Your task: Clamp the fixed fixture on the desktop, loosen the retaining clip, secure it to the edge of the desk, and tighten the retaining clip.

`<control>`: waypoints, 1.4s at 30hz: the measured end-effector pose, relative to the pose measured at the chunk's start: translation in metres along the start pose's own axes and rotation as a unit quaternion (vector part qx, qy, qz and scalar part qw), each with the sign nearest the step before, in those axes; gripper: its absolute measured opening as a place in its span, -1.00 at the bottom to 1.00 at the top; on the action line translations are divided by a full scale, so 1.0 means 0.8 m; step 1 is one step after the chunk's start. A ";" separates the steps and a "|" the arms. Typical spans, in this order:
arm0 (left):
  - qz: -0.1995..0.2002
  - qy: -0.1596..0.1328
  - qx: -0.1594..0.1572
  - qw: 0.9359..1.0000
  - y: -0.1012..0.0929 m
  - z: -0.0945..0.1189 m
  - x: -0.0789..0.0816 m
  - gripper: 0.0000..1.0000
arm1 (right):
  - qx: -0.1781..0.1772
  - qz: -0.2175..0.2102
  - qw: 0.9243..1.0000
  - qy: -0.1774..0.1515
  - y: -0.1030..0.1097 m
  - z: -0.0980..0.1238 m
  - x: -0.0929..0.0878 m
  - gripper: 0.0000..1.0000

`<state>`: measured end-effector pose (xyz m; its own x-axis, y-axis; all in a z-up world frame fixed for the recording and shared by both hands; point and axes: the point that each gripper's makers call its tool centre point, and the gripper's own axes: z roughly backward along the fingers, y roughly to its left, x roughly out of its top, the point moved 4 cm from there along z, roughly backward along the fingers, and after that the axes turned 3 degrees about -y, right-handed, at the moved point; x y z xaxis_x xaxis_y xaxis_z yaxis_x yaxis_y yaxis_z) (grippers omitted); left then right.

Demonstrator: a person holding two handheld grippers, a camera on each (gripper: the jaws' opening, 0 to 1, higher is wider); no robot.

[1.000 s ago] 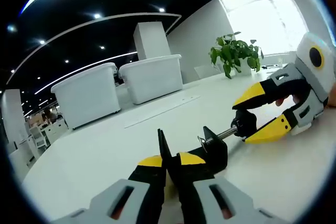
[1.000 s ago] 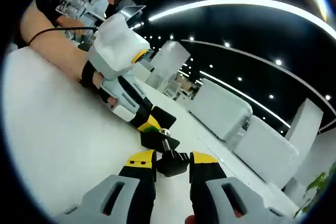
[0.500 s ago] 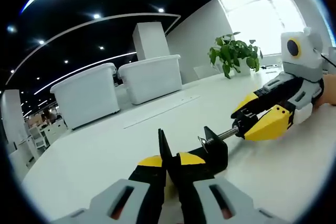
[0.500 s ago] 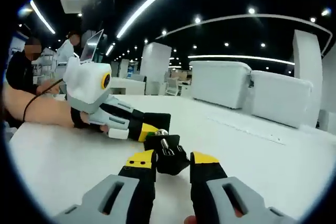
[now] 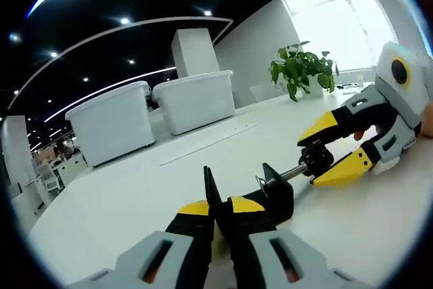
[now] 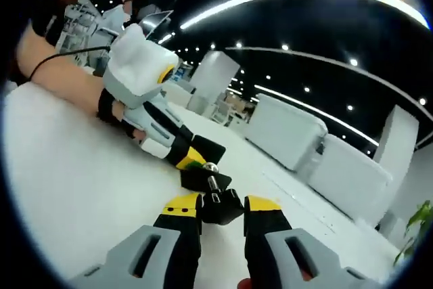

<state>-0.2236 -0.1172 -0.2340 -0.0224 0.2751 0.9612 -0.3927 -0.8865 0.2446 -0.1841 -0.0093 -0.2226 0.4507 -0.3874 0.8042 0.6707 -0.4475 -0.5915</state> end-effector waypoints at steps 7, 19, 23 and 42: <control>0.000 0.000 0.000 1.000 -0.004 0.004 0.000 -0.84 | 0.000 -0.050 0.999 0.000 -0.015 -0.005 -0.008 -0.52; 0.000 0.000 0.000 1.000 -0.004 0.005 -0.001 -0.84 | 0.009 -0.212 0.977 0.003 -0.027 -0.004 -0.016 -0.49; 0.000 0.000 0.001 1.000 -0.002 0.003 -0.001 -0.84 | 0.009 -0.192 0.981 -0.003 -0.029 -0.004 -0.017 -0.51; 0.000 0.000 -0.001 1.000 -0.001 -0.002 -0.003 -0.84 | -0.003 0.008 1.000 0.009 -0.013 -0.005 -0.006 -0.51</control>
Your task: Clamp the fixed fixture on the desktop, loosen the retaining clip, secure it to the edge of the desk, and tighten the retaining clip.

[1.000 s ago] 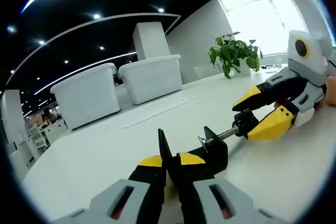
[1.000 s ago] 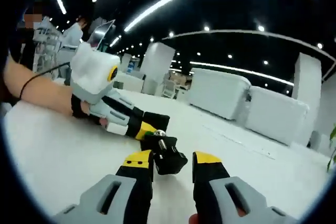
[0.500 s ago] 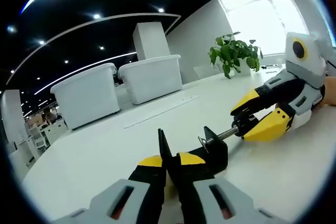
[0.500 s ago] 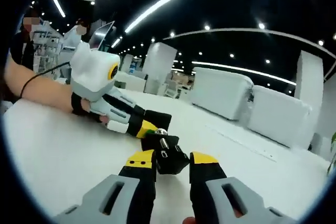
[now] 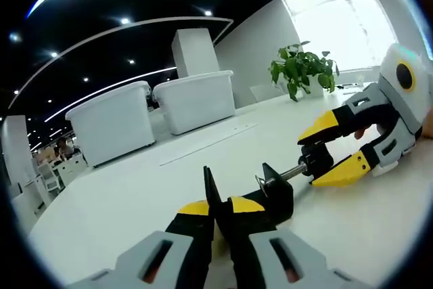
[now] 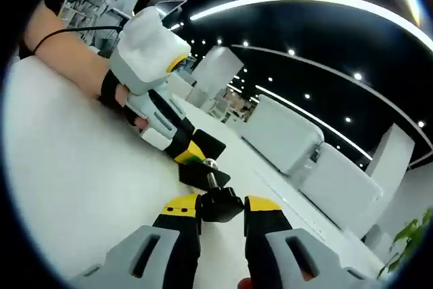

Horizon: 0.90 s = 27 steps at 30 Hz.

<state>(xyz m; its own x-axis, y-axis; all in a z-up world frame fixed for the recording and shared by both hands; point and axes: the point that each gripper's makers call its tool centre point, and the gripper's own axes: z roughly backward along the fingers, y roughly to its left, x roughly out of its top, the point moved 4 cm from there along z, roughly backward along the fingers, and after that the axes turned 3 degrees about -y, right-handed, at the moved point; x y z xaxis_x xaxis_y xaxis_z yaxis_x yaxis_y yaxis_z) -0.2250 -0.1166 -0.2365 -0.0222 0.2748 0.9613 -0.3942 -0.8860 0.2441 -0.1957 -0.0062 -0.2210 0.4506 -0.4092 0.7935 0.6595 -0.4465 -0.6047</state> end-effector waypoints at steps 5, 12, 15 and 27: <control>0.000 -0.001 -0.002 1.000 -0.001 0.000 0.001 -0.84 | 0.000 -0.126 0.992 -0.018 -0.006 0.007 0.005 -0.47; 0.000 -0.001 -0.002 1.000 -0.002 0.004 0.002 -0.84 | 0.003 -0.212 0.977 -0.021 -0.010 0.006 0.004 -0.46; -0.001 -0.001 -0.002 1.000 -0.003 0.006 0.002 -0.83 | 0.012 -0.185 0.982 -0.028 -0.004 0.005 0.007 -0.58; 0.000 0.000 0.000 1.000 0.000 0.003 0.001 -0.83 | 0.004 0.013 1.000 -0.021 0.000 0.000 0.006 -0.62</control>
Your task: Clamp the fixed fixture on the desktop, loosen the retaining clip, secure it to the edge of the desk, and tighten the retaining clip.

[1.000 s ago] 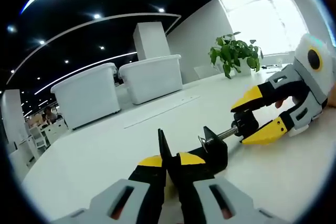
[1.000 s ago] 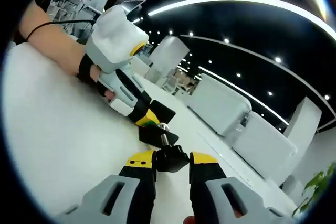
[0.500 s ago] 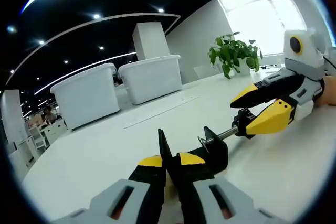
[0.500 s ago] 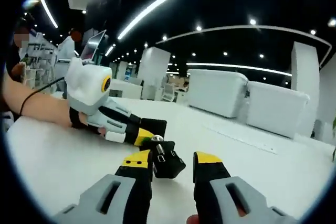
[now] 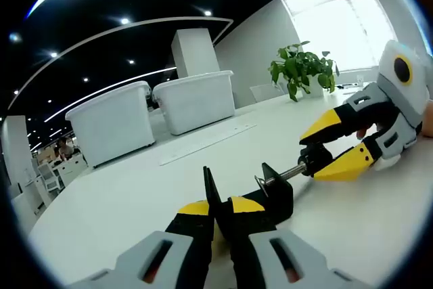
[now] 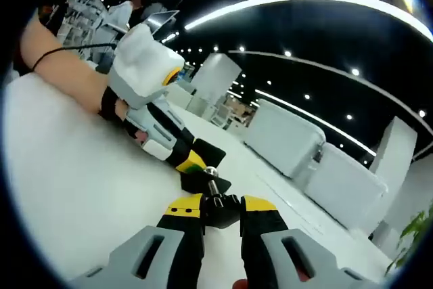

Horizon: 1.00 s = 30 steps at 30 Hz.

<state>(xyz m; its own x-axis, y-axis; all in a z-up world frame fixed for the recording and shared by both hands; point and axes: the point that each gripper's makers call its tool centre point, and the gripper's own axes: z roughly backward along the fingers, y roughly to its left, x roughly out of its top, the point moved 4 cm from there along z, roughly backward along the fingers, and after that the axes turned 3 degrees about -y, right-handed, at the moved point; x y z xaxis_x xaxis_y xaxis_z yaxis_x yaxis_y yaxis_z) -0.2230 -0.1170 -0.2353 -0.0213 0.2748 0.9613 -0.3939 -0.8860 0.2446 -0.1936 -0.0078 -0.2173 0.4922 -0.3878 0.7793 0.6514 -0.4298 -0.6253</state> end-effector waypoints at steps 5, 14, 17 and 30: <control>0.000 0.000 0.001 1.000 0.000 0.000 0.000 -0.83 | -0.001 0.002 1.000 0.001 0.001 0.000 0.001 -0.61; 0.000 -0.001 -0.004 1.000 0.000 0.000 0.000 -0.84 | -0.016 -0.225 0.974 -0.030 -0.028 0.008 0.002 -0.55; 0.000 -0.001 -0.003 1.000 -0.001 0.001 0.000 -0.84 | -0.021 -0.273 0.962 -0.018 -0.023 0.010 -0.002 -0.55; -0.001 -0.001 -0.001 1.000 -0.004 0.004 0.001 -0.84 | 0.003 -0.238 0.971 -0.027 -0.010 0.011 0.004 -0.73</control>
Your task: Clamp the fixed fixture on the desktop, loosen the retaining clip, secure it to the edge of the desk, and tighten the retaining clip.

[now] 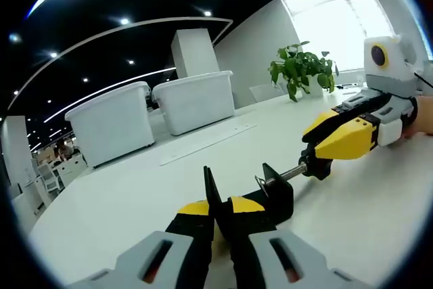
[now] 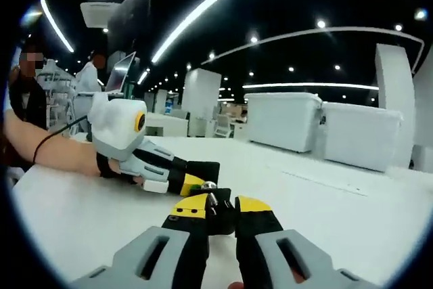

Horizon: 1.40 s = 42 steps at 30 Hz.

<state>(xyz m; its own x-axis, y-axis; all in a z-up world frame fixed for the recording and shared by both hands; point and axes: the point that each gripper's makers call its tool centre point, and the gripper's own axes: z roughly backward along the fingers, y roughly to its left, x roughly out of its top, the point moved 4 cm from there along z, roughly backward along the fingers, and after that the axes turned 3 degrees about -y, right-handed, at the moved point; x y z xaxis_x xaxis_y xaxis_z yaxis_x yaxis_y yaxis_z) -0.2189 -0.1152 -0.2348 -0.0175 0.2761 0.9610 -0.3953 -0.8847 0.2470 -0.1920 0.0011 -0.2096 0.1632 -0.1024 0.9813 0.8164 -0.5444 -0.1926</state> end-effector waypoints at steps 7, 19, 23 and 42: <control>0.000 -0.001 0.001 1.000 0.000 0.004 -0.001 -0.84 | -0.008 0.090 0.996 -0.004 -0.002 -0.001 0.001 -0.81; 0.002 0.000 -0.001 1.000 -0.004 0.006 -0.001 -0.84 | -0.005 -0.034 0.999 0.016 -0.012 -0.004 -0.005 -0.59; 0.001 0.000 -0.001 1.000 -0.001 0.004 -0.002 -0.84 | 0.002 -0.028 1.000 0.014 -0.014 -0.008 -0.007 -0.60; 0.000 -0.002 -0.001 1.000 0.004 -0.004 0.000 -0.84 | 0.008 0.260 0.965 0.002 0.020 -0.003 0.001 -0.79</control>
<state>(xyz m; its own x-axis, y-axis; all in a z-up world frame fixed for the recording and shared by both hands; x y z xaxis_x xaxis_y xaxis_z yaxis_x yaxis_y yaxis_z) -0.2230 -0.1168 -0.2344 -0.0140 0.2752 0.9613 -0.3970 -0.8839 0.2473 -0.1797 -0.0097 -0.2116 0.5513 -0.3625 0.7514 0.6327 -0.4053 -0.6598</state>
